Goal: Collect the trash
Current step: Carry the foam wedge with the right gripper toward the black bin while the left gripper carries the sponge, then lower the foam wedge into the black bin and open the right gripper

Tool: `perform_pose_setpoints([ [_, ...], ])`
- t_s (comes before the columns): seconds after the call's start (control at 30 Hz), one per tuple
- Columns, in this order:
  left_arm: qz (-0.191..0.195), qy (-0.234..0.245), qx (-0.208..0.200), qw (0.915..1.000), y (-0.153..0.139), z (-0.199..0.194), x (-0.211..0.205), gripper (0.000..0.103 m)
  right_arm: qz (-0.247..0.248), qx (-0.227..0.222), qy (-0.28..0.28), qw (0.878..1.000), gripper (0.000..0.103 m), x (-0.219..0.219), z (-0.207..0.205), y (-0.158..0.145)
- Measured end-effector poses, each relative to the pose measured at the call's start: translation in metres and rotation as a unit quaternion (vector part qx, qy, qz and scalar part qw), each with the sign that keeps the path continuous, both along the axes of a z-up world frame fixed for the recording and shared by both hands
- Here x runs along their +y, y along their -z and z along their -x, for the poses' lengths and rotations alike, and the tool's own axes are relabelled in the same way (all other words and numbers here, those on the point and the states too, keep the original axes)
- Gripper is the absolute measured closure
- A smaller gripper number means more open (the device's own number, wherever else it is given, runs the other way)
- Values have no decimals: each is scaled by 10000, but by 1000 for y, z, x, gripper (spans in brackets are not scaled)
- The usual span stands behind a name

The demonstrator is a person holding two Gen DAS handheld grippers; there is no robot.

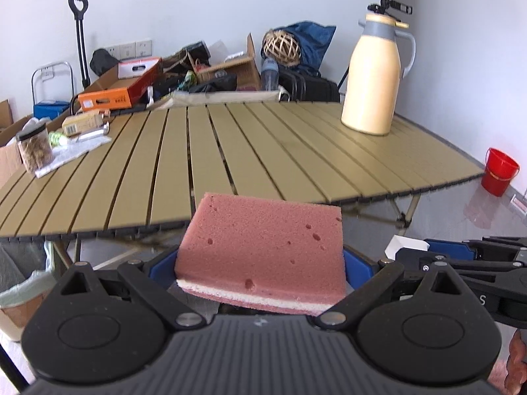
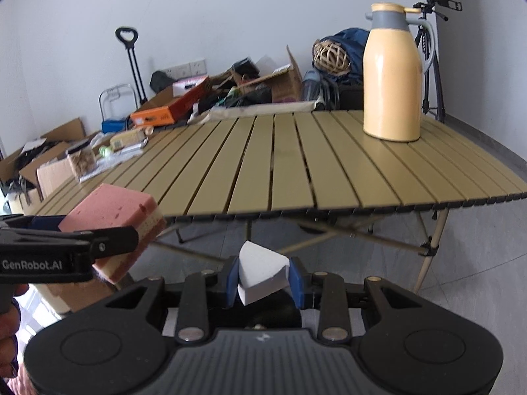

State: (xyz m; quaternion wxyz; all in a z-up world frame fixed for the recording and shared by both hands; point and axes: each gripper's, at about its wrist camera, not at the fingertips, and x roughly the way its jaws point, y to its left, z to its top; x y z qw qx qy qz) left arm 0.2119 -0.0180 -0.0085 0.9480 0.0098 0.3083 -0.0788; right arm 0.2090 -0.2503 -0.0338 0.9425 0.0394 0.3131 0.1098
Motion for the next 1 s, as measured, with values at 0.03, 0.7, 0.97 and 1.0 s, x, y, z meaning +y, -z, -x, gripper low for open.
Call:
perform_pose_setpoints([
  [0.03,-26,-13,34,10000,4,3,0,4,34,42,-17,10000,72,2,2,3],
  [0.7,-564,-207,1068,9925,102,18,3,4,513,1376,-294,9887,72,39,11,104],
  [0.97,-619,-330,1425,9873,130,7,5,4,687,1715,-250,9825,72,35,3,127],
  [1.0,-612,-365,1483,9864,134,5,6,4,705,1749,-237,9818,72,35,2,129],
])
